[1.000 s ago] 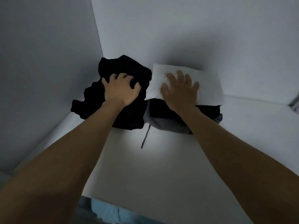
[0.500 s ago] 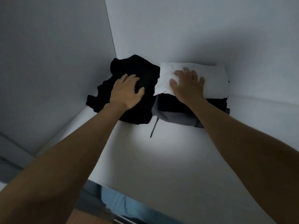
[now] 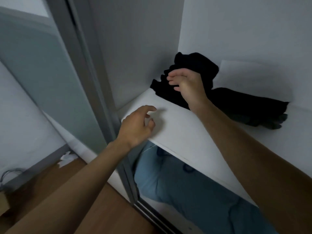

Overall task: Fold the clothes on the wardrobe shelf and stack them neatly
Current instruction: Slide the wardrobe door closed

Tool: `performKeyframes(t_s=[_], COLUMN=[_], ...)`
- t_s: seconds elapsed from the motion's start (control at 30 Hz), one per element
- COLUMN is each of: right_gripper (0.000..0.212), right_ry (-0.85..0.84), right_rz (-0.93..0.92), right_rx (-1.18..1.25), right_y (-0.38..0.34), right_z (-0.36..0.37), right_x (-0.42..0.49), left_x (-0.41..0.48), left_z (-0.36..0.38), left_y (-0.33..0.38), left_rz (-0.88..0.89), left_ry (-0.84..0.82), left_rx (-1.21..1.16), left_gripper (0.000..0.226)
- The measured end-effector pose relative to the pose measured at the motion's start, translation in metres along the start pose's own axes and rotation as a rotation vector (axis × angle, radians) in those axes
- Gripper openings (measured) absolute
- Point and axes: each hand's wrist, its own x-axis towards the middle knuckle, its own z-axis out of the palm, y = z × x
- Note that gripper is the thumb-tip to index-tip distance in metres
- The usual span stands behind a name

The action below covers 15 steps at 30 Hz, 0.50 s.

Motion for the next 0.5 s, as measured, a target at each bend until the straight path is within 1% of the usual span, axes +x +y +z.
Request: performKeyframes(t_s=[0.1, 0.17, 0.2, 0.27, 0.33, 0.4, 0.43, 0.5], right_gripper=[0.02, 0.02, 0.02, 0.023, 0.026, 0.023, 0.023, 0.035], right_ry=[-0.184, -0.297, -0.324, -0.283, -0.163, -0.089, -0.102, -0.153], right_rz=[0.058, 0.068, 0.067, 0.074, 0.106, 0.172, 0.21, 0.28], right_rx=[0.101, 0.102, 0.095, 0.123, 0.185, 0.248, 0.276, 0.287], right_y=[-0.026, -0.037, -0.04, -0.042, -0.039, -0.033, -0.029, -0.022], right_z=[0.064, 0.101, 0.116, 0.141, 0.155, 0.165, 0.171, 0.181], right_x=[-0.02, -0.031, -0.036, -0.043, -0.044, -0.039, -0.036, -0.034], left_x=[-0.028, -0.041, -0.046, -0.055, -0.059, -0.059, -0.059, -0.055], left_z=[-0.029, -0.045, -0.053, -0.064, -0.07, -0.074, -0.074, -0.072], left_y=[-0.028, -0.046, -0.053, -0.065, -0.074, -0.078, -0.079, -0.078], left_rz=[-0.057, -0.106, -0.136, -0.191, -0.219, -0.221, -0.219, -0.212], left_ry=[0.085, 0.106, 0.099, 0.069, 0.048, 0.05, 0.052, 0.039], left_rx=[0.002, 0.016, 0.032, 0.062, 0.094, 0.124, 0.148, 0.207], left_gripper=[0.038, 0.038, 0.038, 0.037, 0.039, 0.039, 0.037, 0.033])
